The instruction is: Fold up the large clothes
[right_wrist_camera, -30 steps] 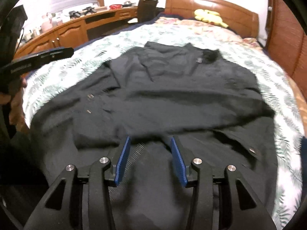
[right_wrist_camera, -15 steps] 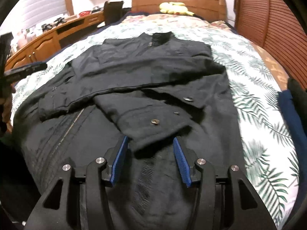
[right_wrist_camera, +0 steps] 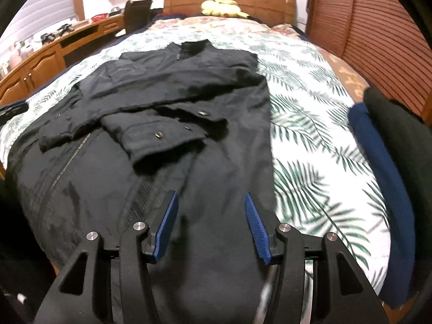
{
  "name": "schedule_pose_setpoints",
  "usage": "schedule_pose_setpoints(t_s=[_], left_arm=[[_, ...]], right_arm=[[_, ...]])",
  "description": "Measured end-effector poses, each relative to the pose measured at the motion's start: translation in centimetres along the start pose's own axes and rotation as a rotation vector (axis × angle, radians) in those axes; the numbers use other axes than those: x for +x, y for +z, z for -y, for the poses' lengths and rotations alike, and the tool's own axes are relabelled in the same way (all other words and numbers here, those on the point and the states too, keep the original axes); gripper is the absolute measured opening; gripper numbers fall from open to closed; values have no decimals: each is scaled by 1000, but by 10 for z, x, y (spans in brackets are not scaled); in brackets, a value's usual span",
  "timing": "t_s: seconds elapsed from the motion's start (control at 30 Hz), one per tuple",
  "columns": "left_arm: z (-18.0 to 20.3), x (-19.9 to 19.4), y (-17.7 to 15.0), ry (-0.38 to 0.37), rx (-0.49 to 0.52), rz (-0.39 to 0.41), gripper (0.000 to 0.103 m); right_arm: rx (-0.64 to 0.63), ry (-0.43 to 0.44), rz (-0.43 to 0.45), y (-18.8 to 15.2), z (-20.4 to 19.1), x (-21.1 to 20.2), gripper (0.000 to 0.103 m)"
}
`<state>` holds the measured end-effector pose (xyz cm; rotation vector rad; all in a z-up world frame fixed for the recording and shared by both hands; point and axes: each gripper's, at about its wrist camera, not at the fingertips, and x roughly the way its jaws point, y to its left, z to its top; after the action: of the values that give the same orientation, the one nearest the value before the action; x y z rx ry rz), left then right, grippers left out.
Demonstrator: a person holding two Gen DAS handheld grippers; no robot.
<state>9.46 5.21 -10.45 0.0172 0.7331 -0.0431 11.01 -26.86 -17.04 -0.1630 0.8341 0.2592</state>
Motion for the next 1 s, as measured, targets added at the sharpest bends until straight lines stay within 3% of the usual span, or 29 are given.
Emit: schedule_pose_setpoints(t_s=[0.17,0.33,0.6,0.7,0.83,0.9,0.97,1.0], left_arm=[[-17,-11,-24,23,-19,-36,54],[-28,-21,-46,44,-32,-64,54],[-34,-26,-68,-17,-52,-79,54],[-35,-23,-74,-42,-59,-90,46],[-33,-15,-81,-49,-57,-112,45],[-31,-11,-83,-42,-58,-116,45],[-31,-11,-84,-42,-57,-113,44],[-30,-11,-83,-54,-58,-114,37]], right_arm=[[11,-9,-14,-9,9,-9,53],[35,-14,-45,-14,15,-6,60],[1,-46,-74,-18,11,4,65],[-11,-48,-71,-18,8,6,66],[-23,-31,-68,-19,5,5,66],[-27,-14,-71,-20,5,4,63],[-37,23,-73,-20,4,5,51],[-44,36,-74,-20,3,5,42]])
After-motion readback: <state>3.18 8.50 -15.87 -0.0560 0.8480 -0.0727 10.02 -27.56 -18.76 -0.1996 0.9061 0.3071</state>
